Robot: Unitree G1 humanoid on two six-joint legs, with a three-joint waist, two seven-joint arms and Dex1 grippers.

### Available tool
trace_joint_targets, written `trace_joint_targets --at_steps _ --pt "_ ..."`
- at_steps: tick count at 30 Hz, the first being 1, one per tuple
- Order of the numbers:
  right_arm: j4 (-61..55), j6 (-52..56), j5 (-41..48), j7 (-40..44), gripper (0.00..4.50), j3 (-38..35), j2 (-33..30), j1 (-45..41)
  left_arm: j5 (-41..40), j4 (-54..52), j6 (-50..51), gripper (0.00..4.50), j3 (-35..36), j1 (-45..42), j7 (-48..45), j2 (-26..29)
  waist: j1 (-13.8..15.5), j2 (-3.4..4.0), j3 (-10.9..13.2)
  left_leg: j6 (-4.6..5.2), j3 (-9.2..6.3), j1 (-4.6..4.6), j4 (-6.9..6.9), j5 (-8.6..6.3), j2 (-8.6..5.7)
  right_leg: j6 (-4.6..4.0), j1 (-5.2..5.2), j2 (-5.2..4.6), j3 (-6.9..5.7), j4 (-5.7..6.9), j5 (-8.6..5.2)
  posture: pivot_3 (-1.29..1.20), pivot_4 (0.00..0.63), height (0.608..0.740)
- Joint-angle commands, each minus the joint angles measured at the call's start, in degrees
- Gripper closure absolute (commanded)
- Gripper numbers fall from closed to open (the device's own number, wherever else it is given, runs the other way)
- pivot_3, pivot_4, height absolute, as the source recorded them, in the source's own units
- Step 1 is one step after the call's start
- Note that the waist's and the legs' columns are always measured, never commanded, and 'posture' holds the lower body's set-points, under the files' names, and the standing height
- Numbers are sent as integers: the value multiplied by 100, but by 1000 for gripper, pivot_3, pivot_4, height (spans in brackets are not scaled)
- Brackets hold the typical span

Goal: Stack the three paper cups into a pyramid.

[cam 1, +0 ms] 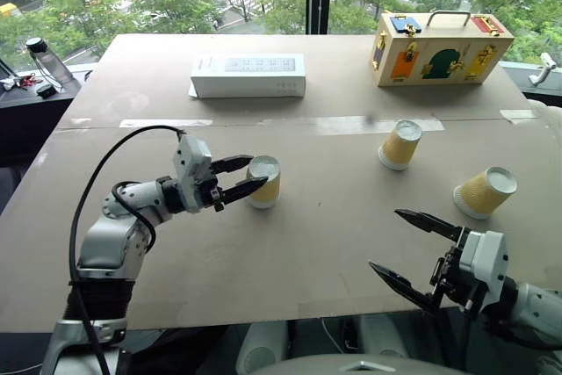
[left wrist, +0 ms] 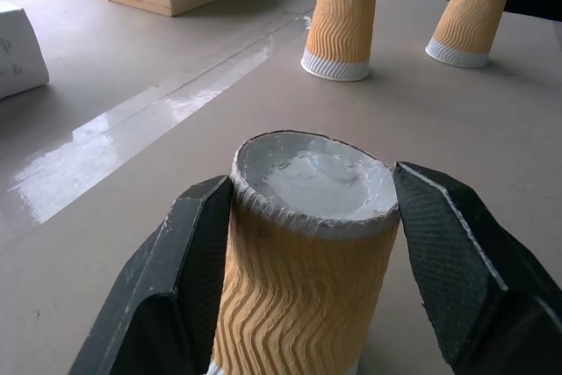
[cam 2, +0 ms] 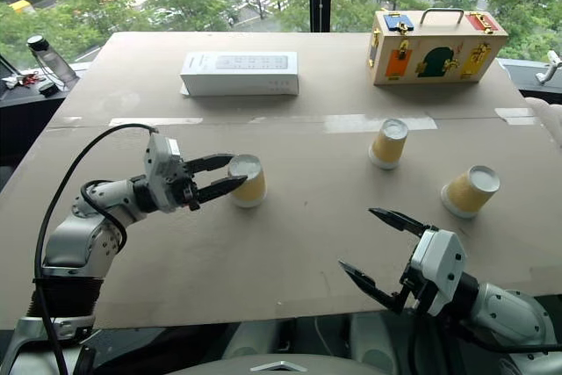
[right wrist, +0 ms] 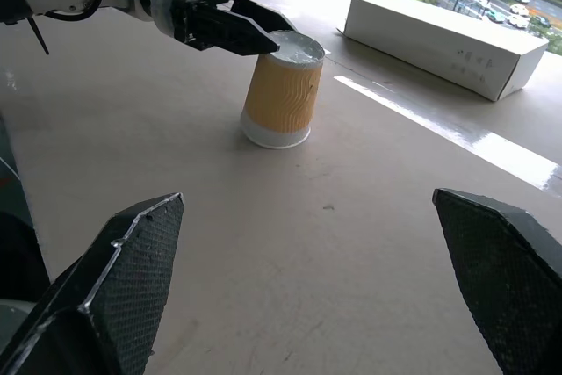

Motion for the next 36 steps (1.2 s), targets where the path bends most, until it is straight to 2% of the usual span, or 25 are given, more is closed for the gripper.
trace_joint_targets --at_steps 1,9,13,22,30,36 --pt "-244 -127 -54 -84 0 10 25 14 71 171 -67 1275 -43 -50 -167 11 1 0 0 0 -1 0 0 0 0 0 0 0 -1 0 0 0 150 740" --pt "-203 -97 -94 -126 0 53 19 -82 -103 203 -77 1275 105 85 -554 131 -3 0 0 0 0 0 0 0 0 -1 0 -2 0 0 0 0 150 740" --pt "-178 -70 -73 -116 0 54 2 -160 -46 172 -68 46 137 137 -462 102 -1 0 0 0 -1 -1 0 0 0 0 -1 -4 -1 0 0 0 150 740" --pt "-198 -3 -78 -126 0 63 -12 -242 23 198 -241 46 115 117 -355 14 -3 0 0 0 -1 -1 0 0 0 -1 -1 -5 -1 1 0 0 150 740" --pt "-226 9 -103 -140 0 58 -28 -194 -487 146 74 46 391 103 -602 30 -9 0 0 0 -1 -3 0 0 0 -1 -2 -3 -2 1 0 0 150 740" --pt "-173 -8 -131 -131 0 132 -8 -233 -127 228 -8 46 302 170 -418 50 -6 0 0 0 -1 -3 -1 0 0 -1 -2 -1 -3 1 0 0 150 740"
